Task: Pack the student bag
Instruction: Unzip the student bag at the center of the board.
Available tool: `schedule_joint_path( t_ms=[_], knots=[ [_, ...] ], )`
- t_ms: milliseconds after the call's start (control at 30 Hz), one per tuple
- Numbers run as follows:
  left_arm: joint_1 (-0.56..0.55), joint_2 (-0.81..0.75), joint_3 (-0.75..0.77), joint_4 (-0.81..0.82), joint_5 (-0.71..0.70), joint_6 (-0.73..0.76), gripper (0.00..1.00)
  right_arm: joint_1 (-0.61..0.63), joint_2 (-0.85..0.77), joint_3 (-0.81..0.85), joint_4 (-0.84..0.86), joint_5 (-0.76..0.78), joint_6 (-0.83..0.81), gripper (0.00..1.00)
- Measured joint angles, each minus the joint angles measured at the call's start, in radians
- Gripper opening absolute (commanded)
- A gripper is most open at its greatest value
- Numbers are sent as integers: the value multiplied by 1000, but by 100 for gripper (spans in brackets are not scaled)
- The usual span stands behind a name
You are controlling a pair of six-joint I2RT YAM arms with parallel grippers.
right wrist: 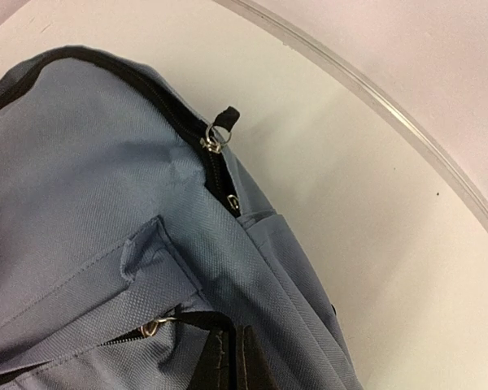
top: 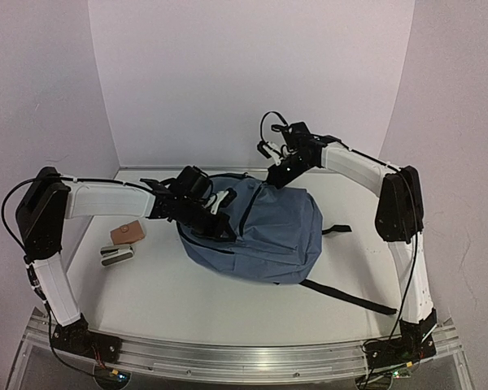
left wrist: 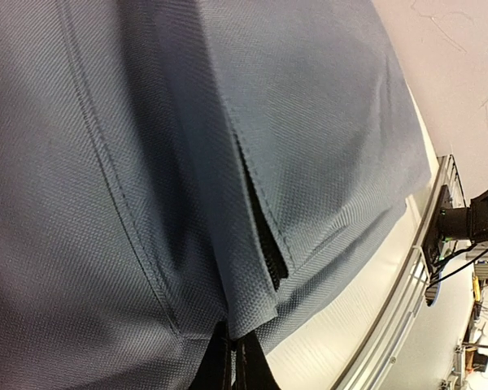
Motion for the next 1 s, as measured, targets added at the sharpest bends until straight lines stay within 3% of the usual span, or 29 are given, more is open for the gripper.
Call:
schedule_joint_path(
  t_ms=[233,600,700,767,867,1000],
  knots=[
    [0,2,1,-15,10,-8,0,-1,-30,-29,13,-15,16,0],
    [-40,128,200,-100,40,39,2,45,35,123,20,-8,39,0],
    [-51,132,214,-106,42,46,22,60,65,152,30,-6,47,5],
    [-55,132,215,-120,45,42,43,66,72,154,37,-1,54,20],
    [-56,129,215,-168,40,29,62,73,71,154,56,10,59,49],
    [-12,61,179,-242,20,-3,98,72,55,131,83,37,69,79]
  ],
)
